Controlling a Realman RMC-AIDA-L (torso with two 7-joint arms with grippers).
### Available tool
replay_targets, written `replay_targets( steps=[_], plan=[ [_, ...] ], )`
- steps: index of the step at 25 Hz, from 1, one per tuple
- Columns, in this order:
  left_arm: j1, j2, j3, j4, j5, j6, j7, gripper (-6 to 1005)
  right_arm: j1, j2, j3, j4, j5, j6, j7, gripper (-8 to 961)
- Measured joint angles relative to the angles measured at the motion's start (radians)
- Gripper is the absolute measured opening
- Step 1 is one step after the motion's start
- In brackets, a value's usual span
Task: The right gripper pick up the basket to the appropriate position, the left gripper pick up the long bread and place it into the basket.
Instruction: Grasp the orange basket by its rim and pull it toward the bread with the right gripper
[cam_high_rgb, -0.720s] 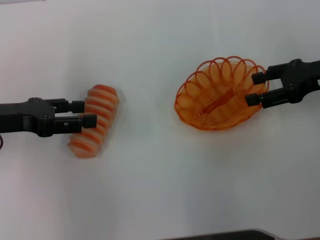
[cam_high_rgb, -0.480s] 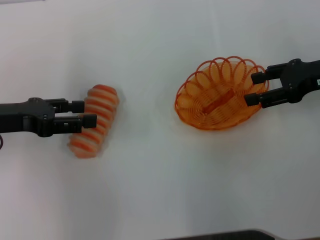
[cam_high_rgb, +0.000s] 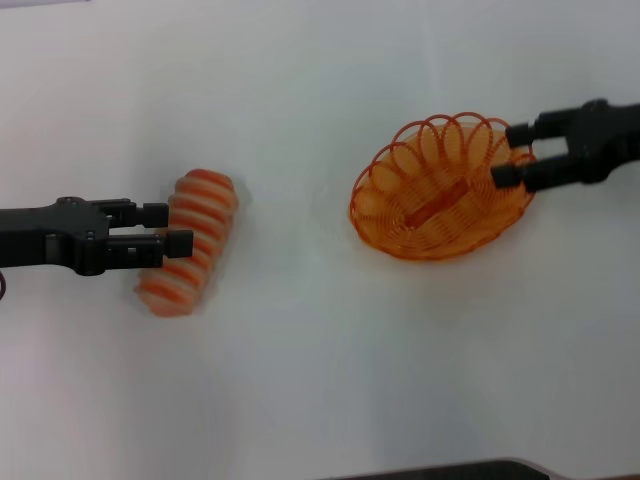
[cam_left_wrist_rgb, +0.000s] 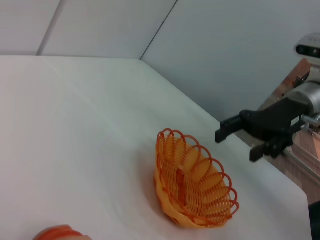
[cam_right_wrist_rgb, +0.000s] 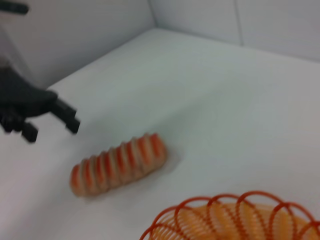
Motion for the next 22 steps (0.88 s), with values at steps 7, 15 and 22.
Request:
replay_targets(
  steps=[7,15,22],
  plan=[
    [-0.001,0.000,0.000,0.000,-0.001,0.000,0.000,752,0.056,-0.042,0.023,-0.087,0.000,0.012,0.174,826],
    [-0.017,-0.018,0.002,-0.001,-0.001,-0.007,0.007,752,0.167,-0.031,0.012,-0.120,-0.249,0.132,0.301,825],
    [-0.019,-0.025,0.003,-0.002,-0.001,-0.013,0.011,752,0.187,-0.003,-0.062,-0.090,-0.301,0.252,0.333,825]
  ],
)
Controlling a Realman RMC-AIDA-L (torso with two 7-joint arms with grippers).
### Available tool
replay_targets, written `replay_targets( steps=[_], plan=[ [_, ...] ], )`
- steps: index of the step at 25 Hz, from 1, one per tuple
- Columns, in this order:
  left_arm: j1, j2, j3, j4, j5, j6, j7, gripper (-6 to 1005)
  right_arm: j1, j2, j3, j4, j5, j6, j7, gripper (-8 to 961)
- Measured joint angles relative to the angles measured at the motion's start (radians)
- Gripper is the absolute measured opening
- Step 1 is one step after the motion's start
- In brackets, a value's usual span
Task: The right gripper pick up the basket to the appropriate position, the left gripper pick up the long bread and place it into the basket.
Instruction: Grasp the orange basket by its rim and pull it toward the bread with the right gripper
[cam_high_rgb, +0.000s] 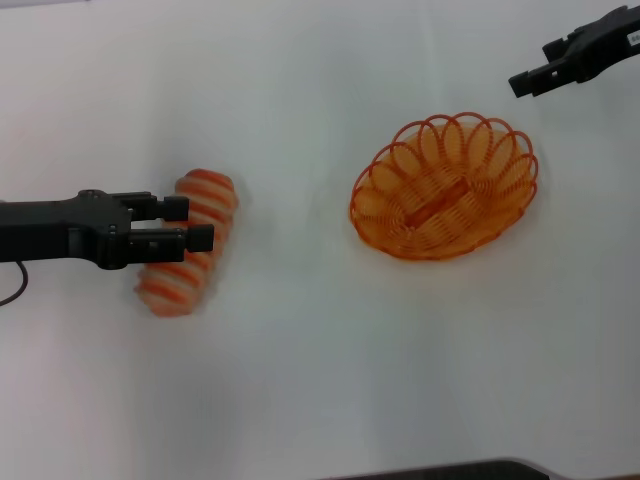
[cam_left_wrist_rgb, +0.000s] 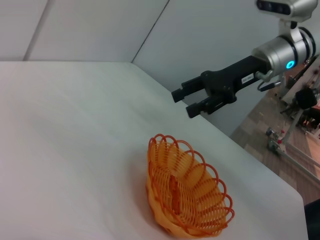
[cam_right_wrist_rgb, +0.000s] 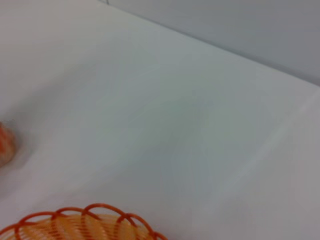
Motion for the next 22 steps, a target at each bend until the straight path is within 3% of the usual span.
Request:
replay_targets(
  steps=[12,22],
  plan=[
    [0.001,-0.003,0.000,0.000,-0.001,-0.003,0.000,752,0.016,0.028,-0.136,0.072,-0.034,0.079,0.038,809],
    [-0.006,-0.005,0.000,-0.013,0.003,-0.018,0.000,752,0.022,0.053,-0.145,0.097,-0.092,0.089,0.055,725]
  ],
)
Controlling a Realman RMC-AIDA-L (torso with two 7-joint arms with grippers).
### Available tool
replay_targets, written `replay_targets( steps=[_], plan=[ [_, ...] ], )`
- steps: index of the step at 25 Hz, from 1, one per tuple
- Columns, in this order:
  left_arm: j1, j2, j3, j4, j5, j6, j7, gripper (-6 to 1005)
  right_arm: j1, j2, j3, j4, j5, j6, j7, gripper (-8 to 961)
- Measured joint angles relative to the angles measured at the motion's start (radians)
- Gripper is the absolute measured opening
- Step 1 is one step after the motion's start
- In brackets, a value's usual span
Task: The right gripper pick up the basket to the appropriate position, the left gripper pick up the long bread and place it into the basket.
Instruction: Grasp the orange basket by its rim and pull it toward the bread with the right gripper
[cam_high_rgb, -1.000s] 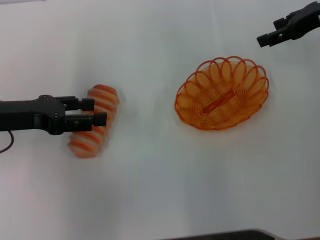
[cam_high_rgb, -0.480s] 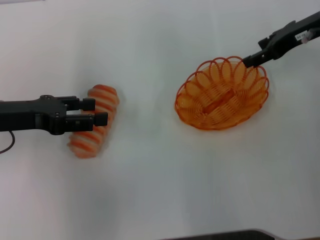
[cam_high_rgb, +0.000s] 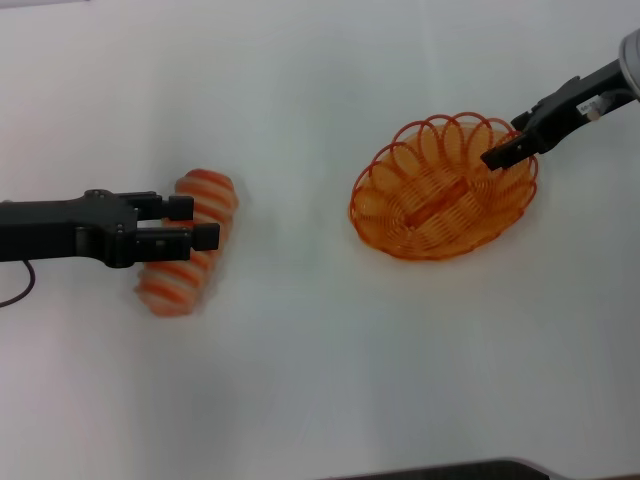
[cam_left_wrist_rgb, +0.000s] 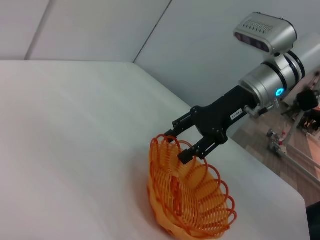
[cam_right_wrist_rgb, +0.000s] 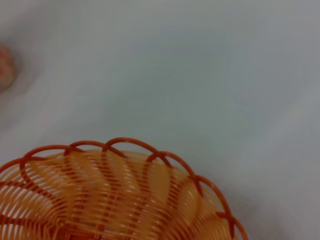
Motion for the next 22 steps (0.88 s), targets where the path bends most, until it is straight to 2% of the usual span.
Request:
replay_targets(
  steps=[9,15,22],
  plan=[
    [-0.001,0.000,0.000,0.000,0.003,-0.006,0.000,752,-0.001,0.009,-0.010,0.013,0.000,0.007,0.001,649],
    [-0.001,0.000,0.000,0.000,0.003,-0.007,0.000,751,-0.006,0.009,-0.007,0.013,0.000,0.002,0.001,402],
    [0.000,0.000,0.000,0.000,0.003,-0.010,0.001,751,-0.016,0.002,0.035,0.013,0.018,-0.010,0.000,210]
  ],
)
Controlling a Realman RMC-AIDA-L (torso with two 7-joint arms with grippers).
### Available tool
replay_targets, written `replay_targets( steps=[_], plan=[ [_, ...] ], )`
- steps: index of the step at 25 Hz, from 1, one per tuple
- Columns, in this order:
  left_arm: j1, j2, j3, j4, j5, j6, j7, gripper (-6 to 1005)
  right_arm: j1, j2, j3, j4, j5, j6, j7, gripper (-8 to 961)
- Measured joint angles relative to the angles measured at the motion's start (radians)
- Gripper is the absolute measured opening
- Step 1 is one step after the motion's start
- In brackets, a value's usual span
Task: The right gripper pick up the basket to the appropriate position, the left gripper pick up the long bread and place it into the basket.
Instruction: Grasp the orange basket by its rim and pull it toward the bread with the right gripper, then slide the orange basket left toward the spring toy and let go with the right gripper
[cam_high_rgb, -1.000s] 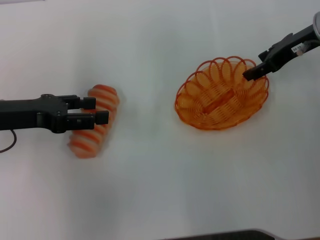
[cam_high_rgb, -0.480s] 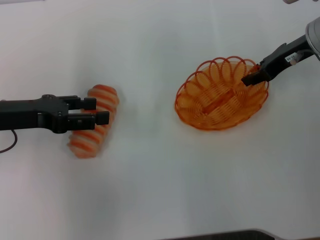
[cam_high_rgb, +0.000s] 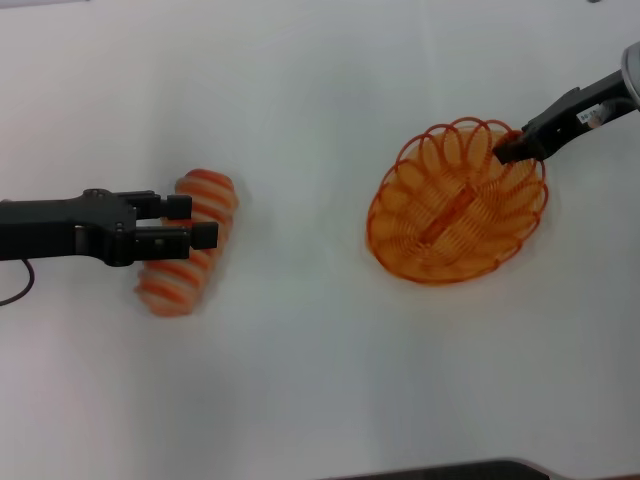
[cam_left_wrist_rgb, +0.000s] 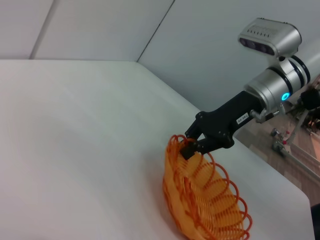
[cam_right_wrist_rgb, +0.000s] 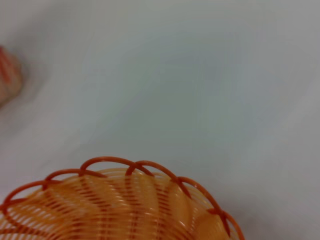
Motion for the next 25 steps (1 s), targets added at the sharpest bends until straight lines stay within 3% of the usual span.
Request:
replay_targets(
  steps=[10,13,19,25],
  plan=[
    [-0.005,0.004,0.002,0.000,0.000,-0.016,0.001,751,-0.038,-0.007,0.157,0.000,0.119,-0.079,0.056,112],
    [-0.011,0.006,0.006,0.000,0.000,-0.018,0.001,751,-0.066,0.000,0.168,0.002,0.179,-0.083,0.108,100],
    [-0.035,0.011,0.012,0.000,0.000,-0.020,0.001,751,-0.114,0.017,0.188,0.048,0.261,-0.018,0.207,97],
    [-0.057,0.014,0.037,0.002,0.000,-0.029,0.001,751,-0.135,0.019,0.256,0.160,0.293,0.055,0.237,95]
  ],
)
